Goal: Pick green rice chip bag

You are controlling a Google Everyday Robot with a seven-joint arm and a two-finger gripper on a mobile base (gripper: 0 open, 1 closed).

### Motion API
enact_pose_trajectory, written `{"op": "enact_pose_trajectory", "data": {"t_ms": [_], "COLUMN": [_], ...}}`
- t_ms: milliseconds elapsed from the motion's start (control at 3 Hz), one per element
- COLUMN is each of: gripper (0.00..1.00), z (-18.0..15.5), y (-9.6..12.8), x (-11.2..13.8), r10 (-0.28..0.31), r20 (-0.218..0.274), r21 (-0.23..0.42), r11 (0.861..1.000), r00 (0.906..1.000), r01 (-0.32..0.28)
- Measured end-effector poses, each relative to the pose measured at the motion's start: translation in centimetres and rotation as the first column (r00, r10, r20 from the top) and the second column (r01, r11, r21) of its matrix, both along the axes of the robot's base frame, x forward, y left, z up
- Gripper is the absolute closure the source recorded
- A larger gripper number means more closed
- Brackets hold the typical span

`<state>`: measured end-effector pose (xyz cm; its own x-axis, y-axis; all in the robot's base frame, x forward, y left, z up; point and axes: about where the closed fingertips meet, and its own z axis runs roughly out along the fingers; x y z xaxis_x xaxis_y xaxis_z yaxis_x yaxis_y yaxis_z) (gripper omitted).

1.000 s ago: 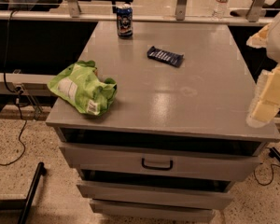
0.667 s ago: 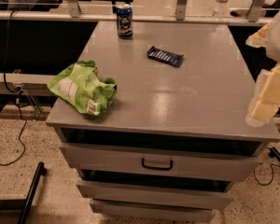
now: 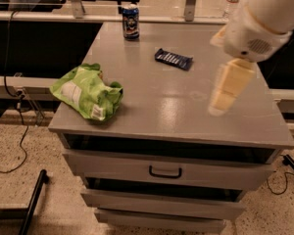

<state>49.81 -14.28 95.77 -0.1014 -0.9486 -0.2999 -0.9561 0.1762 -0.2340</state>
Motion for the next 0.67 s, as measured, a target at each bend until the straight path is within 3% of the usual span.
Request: {"op": "enact_pose_trajectory", "data": {"t_ms": [667], "gripper": [0.0], "z": [-3.6], "y": [11.9], "x": [7.4], "r10": [0.153], "r20": [-0.039], "r21": [0.082], "r11": [0.985], "r00": [0.9874], "r01": [-0.149]}}
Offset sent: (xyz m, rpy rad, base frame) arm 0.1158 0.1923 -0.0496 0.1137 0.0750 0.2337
